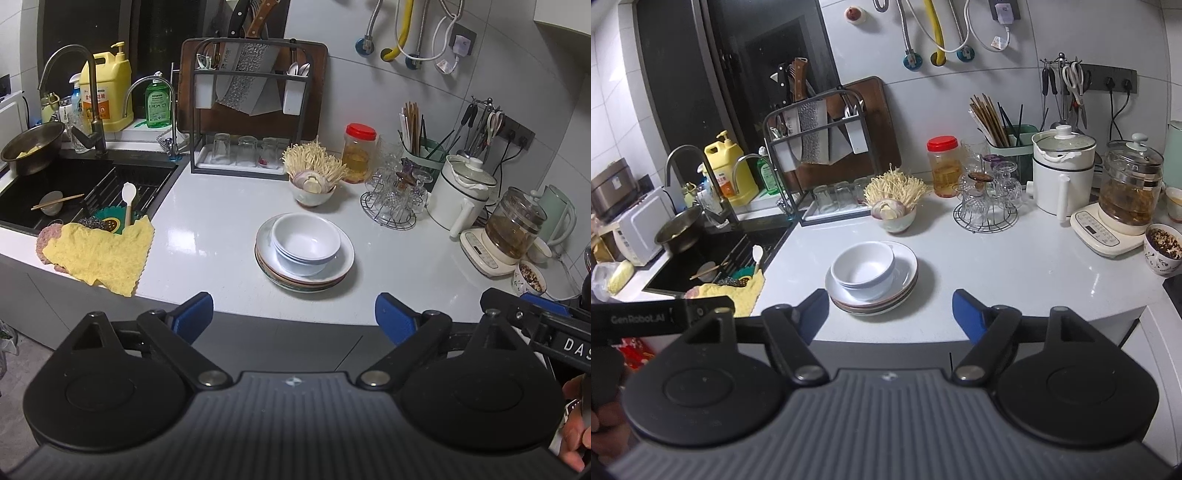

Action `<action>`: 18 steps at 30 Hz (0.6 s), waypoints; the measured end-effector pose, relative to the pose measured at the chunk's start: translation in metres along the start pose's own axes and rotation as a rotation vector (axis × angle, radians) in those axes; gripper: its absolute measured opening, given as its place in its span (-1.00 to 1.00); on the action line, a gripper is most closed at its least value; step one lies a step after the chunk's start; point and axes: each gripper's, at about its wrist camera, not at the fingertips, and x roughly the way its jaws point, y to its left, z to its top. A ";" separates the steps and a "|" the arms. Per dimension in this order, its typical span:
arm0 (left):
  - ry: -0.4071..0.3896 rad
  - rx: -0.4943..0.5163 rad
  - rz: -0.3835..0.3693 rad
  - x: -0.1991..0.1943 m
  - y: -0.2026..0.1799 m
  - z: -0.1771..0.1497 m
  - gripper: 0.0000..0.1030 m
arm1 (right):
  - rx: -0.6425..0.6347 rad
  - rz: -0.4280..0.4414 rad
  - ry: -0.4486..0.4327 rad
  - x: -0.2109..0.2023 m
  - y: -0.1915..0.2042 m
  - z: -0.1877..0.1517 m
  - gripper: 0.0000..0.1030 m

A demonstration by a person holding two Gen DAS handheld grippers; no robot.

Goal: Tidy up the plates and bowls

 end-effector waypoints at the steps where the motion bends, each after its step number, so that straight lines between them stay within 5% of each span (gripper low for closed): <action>1: -0.002 -0.001 0.003 -0.001 0.000 0.000 0.88 | 0.000 0.001 -0.001 -0.001 0.000 0.000 0.47; 18: -0.041 0.017 -0.001 -0.026 -0.002 -0.016 0.89 | -0.037 -0.003 -0.042 -0.016 0.005 -0.007 0.75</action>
